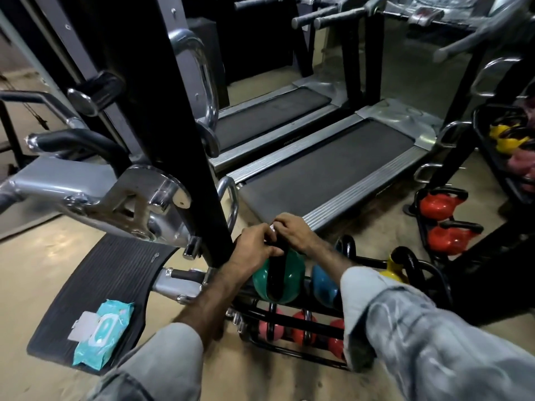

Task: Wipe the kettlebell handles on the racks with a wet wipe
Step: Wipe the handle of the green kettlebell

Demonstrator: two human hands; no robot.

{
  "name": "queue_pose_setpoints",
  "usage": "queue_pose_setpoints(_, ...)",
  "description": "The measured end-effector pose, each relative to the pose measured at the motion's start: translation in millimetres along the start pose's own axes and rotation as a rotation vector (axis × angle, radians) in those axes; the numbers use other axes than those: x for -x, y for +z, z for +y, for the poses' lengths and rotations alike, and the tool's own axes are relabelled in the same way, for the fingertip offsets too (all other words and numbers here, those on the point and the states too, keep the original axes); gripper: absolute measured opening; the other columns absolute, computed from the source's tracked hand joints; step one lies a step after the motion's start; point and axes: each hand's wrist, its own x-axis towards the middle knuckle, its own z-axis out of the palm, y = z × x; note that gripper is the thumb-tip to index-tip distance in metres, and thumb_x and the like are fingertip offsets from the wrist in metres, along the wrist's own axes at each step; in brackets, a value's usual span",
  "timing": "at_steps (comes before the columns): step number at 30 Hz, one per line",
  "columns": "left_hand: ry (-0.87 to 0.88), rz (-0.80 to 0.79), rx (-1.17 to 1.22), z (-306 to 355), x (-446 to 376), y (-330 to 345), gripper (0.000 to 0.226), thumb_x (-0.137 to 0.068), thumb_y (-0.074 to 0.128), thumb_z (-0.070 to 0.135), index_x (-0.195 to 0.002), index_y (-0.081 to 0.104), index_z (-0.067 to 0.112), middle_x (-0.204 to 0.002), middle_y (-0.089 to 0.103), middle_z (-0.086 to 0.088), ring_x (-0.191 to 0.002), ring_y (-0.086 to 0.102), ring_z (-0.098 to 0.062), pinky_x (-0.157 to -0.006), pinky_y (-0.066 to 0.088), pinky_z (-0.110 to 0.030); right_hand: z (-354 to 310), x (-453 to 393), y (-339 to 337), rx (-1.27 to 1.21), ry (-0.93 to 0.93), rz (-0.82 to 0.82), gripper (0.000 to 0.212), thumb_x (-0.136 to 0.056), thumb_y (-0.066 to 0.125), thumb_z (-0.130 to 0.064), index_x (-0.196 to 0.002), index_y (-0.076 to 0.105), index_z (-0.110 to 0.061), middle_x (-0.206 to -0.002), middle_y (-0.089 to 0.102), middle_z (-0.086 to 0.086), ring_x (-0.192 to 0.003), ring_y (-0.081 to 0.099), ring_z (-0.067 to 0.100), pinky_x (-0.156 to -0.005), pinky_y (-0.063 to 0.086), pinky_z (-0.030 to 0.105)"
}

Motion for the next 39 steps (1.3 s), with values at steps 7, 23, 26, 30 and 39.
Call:
queue_pose_setpoints(7, 0.117, -0.116, -0.197, 17.3, -10.9, -0.3, 0.044, -0.065, 0.08, 0.004, -0.104, 0.061, 0.009, -0.108, 0.057, -0.007, -0.087, 0.053, -0.014, -0.076, 0.042, -0.018, 1.2, -10.3, -35.0, 0.019, 0.014, -0.235, 0.027, -0.098, 0.048, -0.023, -0.103, 0.07, -0.008, -0.101, 0.071, 0.01, -0.095, 0.065, 0.023, -0.086, 0.05, 0.036)
queue_pose_setpoints(23, 0.021, -0.127, -0.061, 15.2, -13.2, -8.0, 0.036, -0.056, 0.083, 0.001, -0.075, 0.055, 0.012, -0.086, 0.061, -0.003, -0.076, 0.061, -0.019, -0.072, 0.051, -0.03, 14.2, -10.4, -32.2, -0.043, 0.014, -0.13, 0.023, -0.095, 0.053, -0.023, -0.1, 0.074, -0.014, -0.096, 0.074, 0.001, -0.087, 0.065, 0.01, -0.084, 0.05, 0.029)
queue_pose_setpoints(26, 0.029, -0.164, -0.048, 11.1, -16.7, -7.3, 0.042, -0.05, 0.083, 0.004, -0.078, 0.054, 0.015, -0.093, 0.066, -0.005, -0.084, 0.065, -0.022, -0.077, 0.055, -0.04, 17.7, 23.7, -4.3, -0.364, 0.181, 0.228, 0.028, -0.094, 0.056, -0.021, -0.118, 0.07, -0.023, -0.116, 0.069, -0.009, -0.109, 0.061, 0.005, -0.098, 0.046, 0.024)
queue_pose_setpoints(30, 0.057, -0.235, -0.138, 17.4, -23.6, -11.2, 0.055, -0.057, 0.082, 0.001, -0.106, 0.059, 0.014, -0.102, 0.066, -0.003, -0.09, 0.064, -0.02, -0.081, 0.055, -0.037, 1.9, 17.6, 31.5, -0.709, 0.571, 0.322, 0.033, -0.09, 0.05, -0.039, -0.089, 0.074, -0.017, -0.094, 0.074, -0.001, -0.081, 0.067, 0.014, -0.072, 0.053, 0.024)
queue_pose_setpoints(39, 0.054, -0.363, -0.469, 39.9, -30.7, -12.0, 0.062, -0.066, 0.083, 0.021, -0.123, 0.058, 0.014, -0.113, 0.067, -0.008, -0.104, 0.062, -0.025, -0.092, 0.049, -0.035, -2.9, 0.6, 10.0, -1.651, 0.826, 0.278, 0.026, -0.098, 0.038, -0.012, -0.077, 0.052, -0.005, -0.075, 0.053, 0.015, -0.064, 0.056, 0.028, -0.049, 0.056, 0.035)
